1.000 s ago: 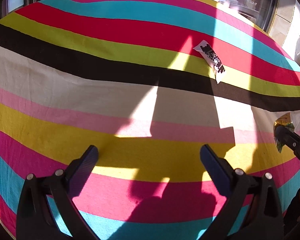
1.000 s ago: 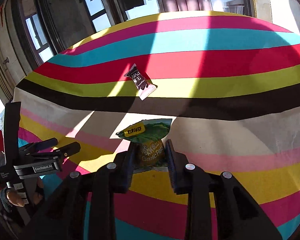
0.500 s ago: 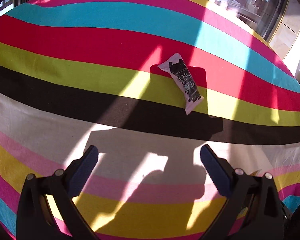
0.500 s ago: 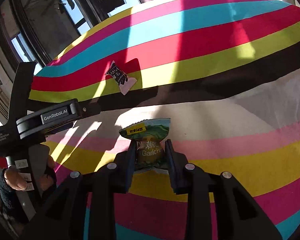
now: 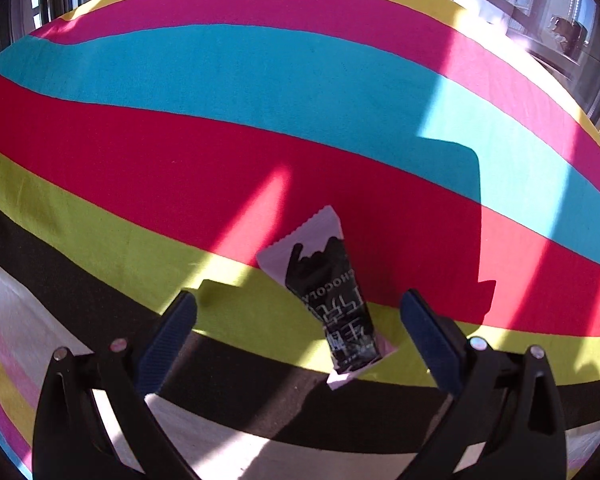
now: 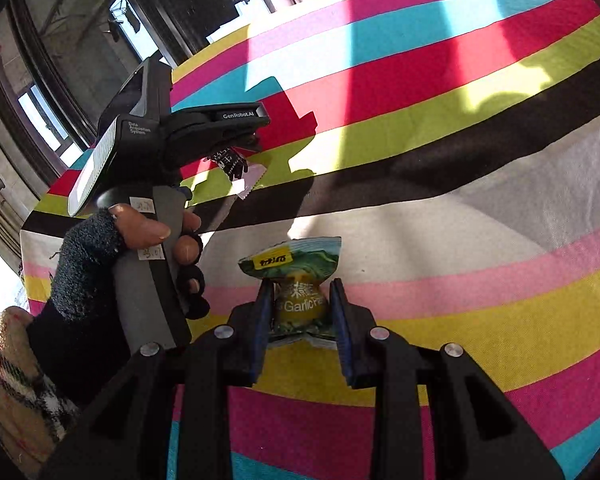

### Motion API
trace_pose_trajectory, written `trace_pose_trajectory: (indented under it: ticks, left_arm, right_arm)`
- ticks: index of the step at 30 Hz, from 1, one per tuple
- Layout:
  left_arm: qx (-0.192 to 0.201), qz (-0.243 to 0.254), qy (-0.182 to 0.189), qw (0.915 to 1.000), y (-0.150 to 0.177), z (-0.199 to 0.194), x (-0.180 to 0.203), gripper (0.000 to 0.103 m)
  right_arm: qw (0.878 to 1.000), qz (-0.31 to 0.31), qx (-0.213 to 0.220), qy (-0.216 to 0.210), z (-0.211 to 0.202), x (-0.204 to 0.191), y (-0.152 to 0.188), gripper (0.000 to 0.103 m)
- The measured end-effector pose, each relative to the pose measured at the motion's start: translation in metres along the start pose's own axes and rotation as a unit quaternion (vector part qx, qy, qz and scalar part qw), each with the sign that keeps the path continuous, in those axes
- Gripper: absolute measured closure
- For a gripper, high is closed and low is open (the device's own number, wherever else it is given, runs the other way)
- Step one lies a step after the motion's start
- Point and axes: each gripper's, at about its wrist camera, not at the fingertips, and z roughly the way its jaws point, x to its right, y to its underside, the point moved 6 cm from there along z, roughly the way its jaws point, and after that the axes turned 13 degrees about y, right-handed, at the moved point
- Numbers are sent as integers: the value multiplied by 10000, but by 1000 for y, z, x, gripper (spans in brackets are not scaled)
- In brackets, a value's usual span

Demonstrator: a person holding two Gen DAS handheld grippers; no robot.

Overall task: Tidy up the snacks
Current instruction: 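Grasp the white-and-black chocolate bar with the left tool while the right tool holds its bag, then carry both snacks over the white box and lower them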

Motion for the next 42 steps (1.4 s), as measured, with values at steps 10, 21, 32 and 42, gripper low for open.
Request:
trace_pose_trajectory:
  ticks: [10, 21, 32, 42]
  left_arm:
    - [185, 153, 244, 9994, 9, -2, -3, 54]
    - [366, 582, 892, 9936, 39, -47, 7, 83]
    - [448, 827, 1163, 9887, 65, -98, -3, 83]
    - [506, 1113, 1057, 9868, 122, -146, -18, 82]
  right_arm:
    - [10000, 48, 24, -41, -1, 0, 0, 75]
    - [10000, 82, 12, -50, 0, 1, -3, 75]
    - [9999, 77, -23, -63, 3, 0, -4, 75]
    - [9999, 75, -45, -108, 2, -2, -3, 75]
